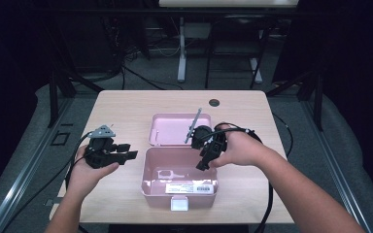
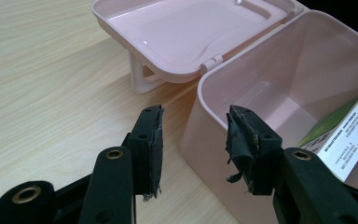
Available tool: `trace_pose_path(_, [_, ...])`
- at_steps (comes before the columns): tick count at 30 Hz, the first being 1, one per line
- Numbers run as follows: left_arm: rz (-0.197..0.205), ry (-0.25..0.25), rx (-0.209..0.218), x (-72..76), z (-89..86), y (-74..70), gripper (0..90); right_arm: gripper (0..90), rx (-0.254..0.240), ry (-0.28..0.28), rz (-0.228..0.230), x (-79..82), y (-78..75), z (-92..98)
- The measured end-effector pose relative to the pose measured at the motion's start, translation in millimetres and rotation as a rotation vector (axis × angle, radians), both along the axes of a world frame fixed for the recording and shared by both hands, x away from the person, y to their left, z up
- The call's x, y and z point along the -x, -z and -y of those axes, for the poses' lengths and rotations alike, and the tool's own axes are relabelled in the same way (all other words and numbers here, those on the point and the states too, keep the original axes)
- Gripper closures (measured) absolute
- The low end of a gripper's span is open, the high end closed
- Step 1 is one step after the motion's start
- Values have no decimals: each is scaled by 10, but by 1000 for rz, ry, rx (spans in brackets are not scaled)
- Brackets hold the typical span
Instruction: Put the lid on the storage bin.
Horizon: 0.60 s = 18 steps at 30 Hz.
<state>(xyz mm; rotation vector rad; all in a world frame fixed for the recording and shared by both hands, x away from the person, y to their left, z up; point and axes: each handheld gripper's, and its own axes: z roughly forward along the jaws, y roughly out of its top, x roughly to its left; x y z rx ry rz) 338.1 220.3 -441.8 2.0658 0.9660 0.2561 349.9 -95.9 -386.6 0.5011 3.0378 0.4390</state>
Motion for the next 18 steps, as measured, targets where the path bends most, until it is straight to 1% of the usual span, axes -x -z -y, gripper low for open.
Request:
trace_pose_path(4, [0, 7, -3, 5, 21, 2, 563, 526, 1, 19, 1, -27, 3, 42])
trace_pose_path(11, [-5, 16, -12, 8, 57, 18, 566, 506, -2, 30, 12, -55, -1, 87])
trace_pose_path(16, [-5, 24, -10, 11, 84, 26, 565, 500, -2, 38, 24, -75, -6, 102])
trace_pose_path(18, [-8, 26, -10, 14, 90, 27, 566, 499, -7, 47, 21, -84, -9, 107])
